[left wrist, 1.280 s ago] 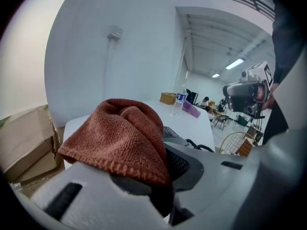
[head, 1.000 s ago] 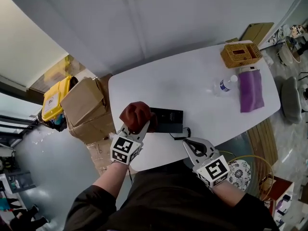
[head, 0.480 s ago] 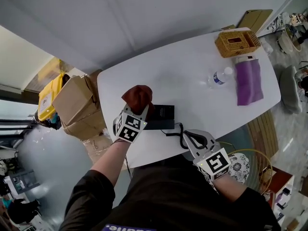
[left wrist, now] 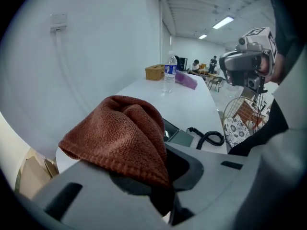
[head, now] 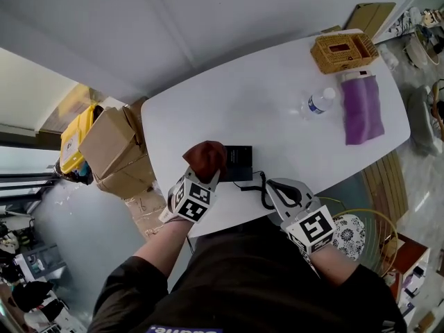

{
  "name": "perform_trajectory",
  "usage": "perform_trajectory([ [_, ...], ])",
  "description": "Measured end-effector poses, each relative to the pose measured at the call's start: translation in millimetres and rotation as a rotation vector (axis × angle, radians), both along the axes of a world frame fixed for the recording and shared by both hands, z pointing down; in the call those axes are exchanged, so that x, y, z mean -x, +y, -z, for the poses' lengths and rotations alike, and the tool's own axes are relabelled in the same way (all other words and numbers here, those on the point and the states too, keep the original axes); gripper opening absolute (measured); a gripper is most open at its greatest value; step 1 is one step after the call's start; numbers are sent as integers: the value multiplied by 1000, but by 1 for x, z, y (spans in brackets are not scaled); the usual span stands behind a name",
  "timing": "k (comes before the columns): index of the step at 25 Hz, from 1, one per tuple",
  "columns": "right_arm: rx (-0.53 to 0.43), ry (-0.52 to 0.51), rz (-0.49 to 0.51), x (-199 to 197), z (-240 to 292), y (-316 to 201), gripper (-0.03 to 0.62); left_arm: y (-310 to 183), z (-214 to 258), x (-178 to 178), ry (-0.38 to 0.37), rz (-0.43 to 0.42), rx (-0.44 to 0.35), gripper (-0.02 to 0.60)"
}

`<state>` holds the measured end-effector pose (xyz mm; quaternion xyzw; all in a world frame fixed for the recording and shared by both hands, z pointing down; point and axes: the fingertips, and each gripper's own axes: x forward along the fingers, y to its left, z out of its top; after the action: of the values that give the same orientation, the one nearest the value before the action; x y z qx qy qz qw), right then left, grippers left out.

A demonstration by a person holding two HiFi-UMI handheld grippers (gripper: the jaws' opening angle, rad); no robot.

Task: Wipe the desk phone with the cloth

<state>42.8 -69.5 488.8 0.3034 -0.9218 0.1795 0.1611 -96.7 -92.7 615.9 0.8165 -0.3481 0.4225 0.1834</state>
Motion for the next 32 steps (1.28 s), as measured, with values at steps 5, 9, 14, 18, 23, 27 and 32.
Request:
perform_trajectory([
  [5, 1, -13, -5, -3, 1, -3, 26, 13, -9, -15, -45, -48, 40, 57],
  [9, 14, -14, -2, -8, -2, -6, 26, -11, -13, -21, -81, -52, 45, 57],
  [14, 3, -17, -9, -22, 0, -14, 26, -39, -22, -29, -105, -59, 58, 57],
  [18, 17, -10, -31, -37, -5, -19, 26, -61, -27, -37, -114, -61, 55, 57],
  [23, 21, -10, -29, -44, -7, -19, 26, -69, -31, -49, -109, -46, 57, 57],
  [27, 15, -23, -16, -43, -5, -21, 26, -50, -33, -53, -70, -8, 87, 57],
  [32, 11, -31, -6, -46, -2, -22, 26, -20, -35, -58, -49, 10, 128, 57],
])
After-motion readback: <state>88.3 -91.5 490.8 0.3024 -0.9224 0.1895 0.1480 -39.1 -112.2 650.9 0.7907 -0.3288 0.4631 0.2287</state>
